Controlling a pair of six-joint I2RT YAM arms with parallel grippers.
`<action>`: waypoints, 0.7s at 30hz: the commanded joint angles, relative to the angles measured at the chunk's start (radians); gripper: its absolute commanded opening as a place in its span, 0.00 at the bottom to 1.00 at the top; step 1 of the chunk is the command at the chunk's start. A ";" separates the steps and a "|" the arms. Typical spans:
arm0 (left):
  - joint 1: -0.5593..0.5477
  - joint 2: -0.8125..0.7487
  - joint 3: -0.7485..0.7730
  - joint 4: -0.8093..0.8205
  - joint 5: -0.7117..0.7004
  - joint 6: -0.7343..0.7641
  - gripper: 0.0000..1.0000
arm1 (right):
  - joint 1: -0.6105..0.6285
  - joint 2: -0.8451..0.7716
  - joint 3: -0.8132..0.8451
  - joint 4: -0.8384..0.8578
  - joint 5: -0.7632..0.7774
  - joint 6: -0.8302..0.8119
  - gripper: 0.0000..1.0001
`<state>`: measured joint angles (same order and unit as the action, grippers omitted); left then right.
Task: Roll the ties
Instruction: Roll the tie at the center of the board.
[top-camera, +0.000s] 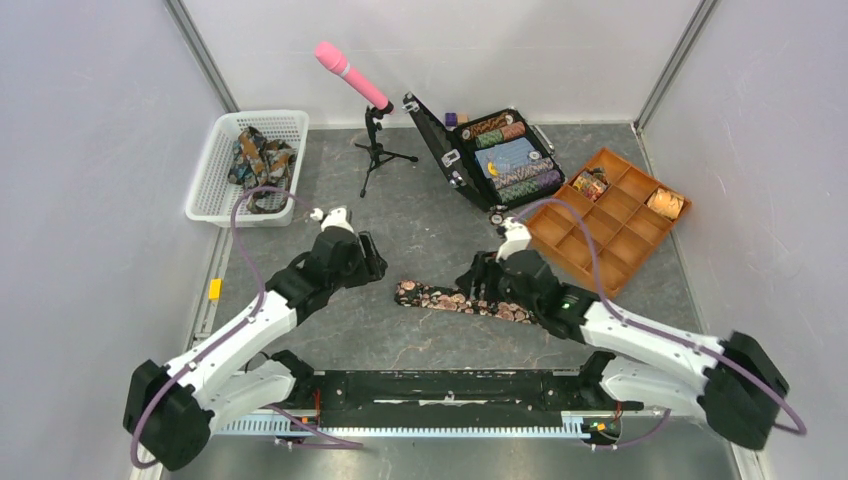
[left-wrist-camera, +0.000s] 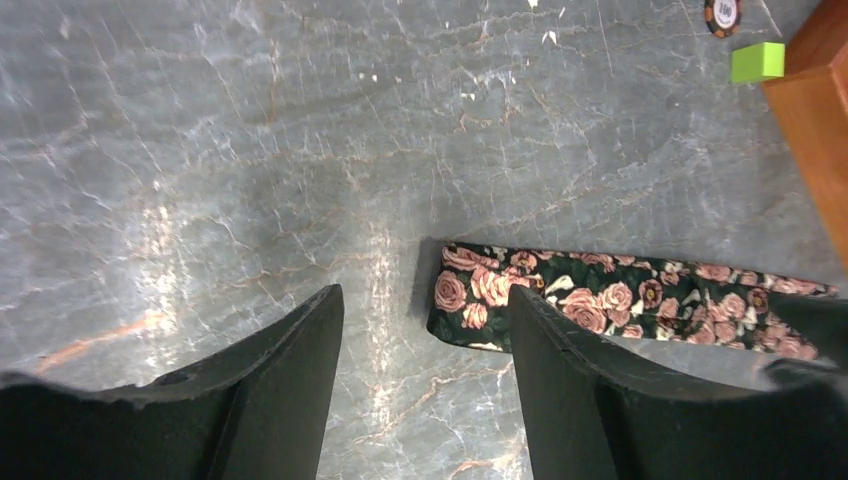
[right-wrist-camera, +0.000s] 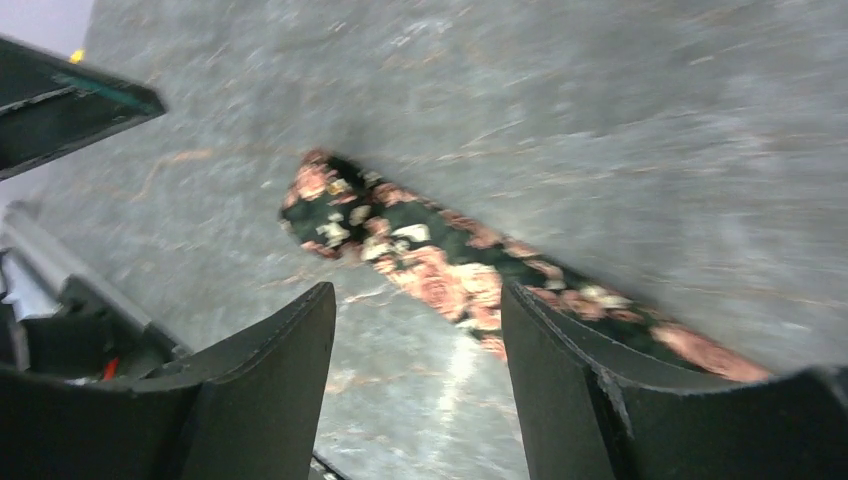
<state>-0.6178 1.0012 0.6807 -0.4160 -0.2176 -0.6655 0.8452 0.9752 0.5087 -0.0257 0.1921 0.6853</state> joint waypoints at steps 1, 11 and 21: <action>0.088 -0.078 -0.120 0.195 0.212 -0.111 0.68 | 0.053 0.154 0.010 0.295 -0.176 0.127 0.66; 0.181 -0.095 -0.299 0.384 0.376 -0.201 0.65 | 0.098 0.410 0.057 0.498 -0.260 0.205 0.59; 0.182 -0.059 -0.325 0.460 0.432 -0.157 0.64 | 0.099 0.527 0.090 0.563 -0.273 0.209 0.46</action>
<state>-0.4397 0.9268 0.3679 -0.0444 0.1627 -0.8261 0.9417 1.4780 0.5518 0.4561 -0.0700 0.8867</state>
